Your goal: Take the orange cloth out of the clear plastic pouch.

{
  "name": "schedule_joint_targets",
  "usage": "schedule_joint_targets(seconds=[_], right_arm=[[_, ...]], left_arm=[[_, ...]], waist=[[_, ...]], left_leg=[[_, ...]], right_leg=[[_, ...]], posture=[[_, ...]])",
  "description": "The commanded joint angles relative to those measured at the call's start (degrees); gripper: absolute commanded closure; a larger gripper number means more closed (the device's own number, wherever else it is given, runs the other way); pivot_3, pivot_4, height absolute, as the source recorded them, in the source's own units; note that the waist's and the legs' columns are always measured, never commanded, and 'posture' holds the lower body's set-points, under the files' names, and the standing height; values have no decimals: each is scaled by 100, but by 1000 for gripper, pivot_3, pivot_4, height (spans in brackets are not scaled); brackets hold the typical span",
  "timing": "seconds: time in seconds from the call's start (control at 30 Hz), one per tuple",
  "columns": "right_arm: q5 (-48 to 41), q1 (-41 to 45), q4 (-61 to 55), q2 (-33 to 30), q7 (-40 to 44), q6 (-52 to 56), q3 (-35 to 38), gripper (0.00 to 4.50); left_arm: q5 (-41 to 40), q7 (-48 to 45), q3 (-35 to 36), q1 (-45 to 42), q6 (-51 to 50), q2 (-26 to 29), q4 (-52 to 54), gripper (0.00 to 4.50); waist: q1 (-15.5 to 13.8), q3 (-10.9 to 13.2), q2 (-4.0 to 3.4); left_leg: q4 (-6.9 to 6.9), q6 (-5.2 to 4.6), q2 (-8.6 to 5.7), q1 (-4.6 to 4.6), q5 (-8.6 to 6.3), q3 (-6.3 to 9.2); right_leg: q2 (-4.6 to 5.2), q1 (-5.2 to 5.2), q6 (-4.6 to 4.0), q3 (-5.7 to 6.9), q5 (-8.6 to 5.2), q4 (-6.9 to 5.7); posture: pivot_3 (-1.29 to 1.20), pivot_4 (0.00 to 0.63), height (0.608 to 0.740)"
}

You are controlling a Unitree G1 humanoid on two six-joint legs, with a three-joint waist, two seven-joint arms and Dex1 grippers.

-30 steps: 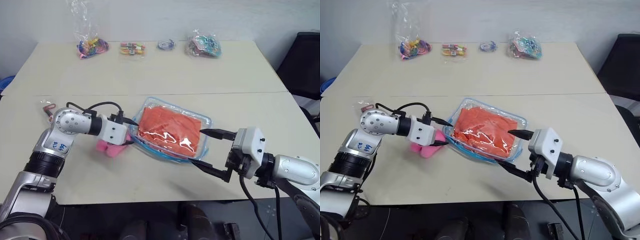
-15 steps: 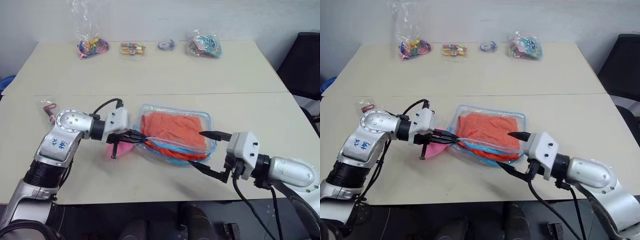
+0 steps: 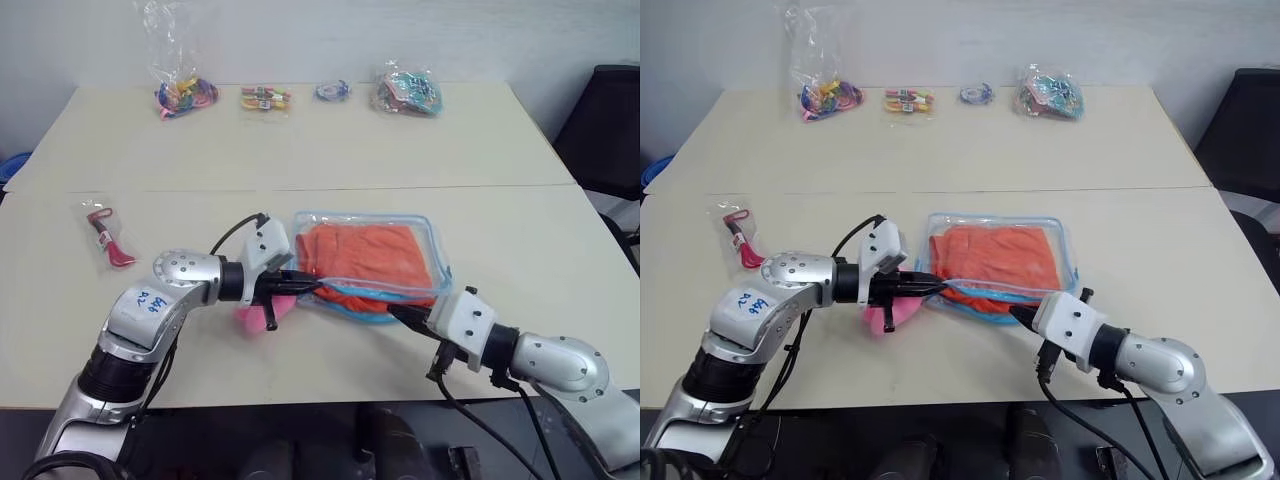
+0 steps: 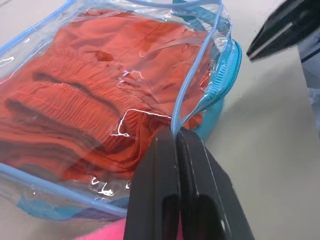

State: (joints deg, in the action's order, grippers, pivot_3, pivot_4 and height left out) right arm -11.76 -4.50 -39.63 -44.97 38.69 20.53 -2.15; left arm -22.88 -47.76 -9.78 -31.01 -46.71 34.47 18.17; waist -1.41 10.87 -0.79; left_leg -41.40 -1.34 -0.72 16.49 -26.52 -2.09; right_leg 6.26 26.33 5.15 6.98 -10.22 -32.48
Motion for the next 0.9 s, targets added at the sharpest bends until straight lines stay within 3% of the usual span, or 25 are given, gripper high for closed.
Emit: schedule_joint_targets(seconds=[0.03, 0.23, 0.53, 0.9], right_arm=[[339, -24, 31, 43, -81, -297, -51, 4485], [1083, 334, 607, 145, -347, -481, -258, 4485], [2237, 439, 1182, -2, -485, -1260, -492, 1612], [2856, 659, 1336, 315, -630, -1425, -551, 1612]], left_arm=[[-2, 144, 48, -140, -31, -86, 60, 4500], [-145, 40, 52, -152, -48, -108, 171, 4500], [-168, 66, 52, -210, -59, -176, 194, 4500], [-209, 119, 62, -169, -125, -238, 300, 4500]], waist=[[10, 0, 0], [23, 0, 0], [21, 0, 0], [21, 0, 0]], left_leg=[[1, 0, 1, 1, 0, -1], [1, 1, 3, -3, 1, -5], [1, 2, 0, -19, 1, -4], [1, 3, 2, -20, 1, -4]], right_leg=[[-1, 0, 0, 0, 0, 0], [-2, 1, 0, -2, 0, -1], [0, 0, 0, -3, 0, 0], [0, 1, 0, -3, 0, 0]], posture=[[0, 150, 740], [0, 150, 740], [0, 150, 740], [0, 150, 740]])
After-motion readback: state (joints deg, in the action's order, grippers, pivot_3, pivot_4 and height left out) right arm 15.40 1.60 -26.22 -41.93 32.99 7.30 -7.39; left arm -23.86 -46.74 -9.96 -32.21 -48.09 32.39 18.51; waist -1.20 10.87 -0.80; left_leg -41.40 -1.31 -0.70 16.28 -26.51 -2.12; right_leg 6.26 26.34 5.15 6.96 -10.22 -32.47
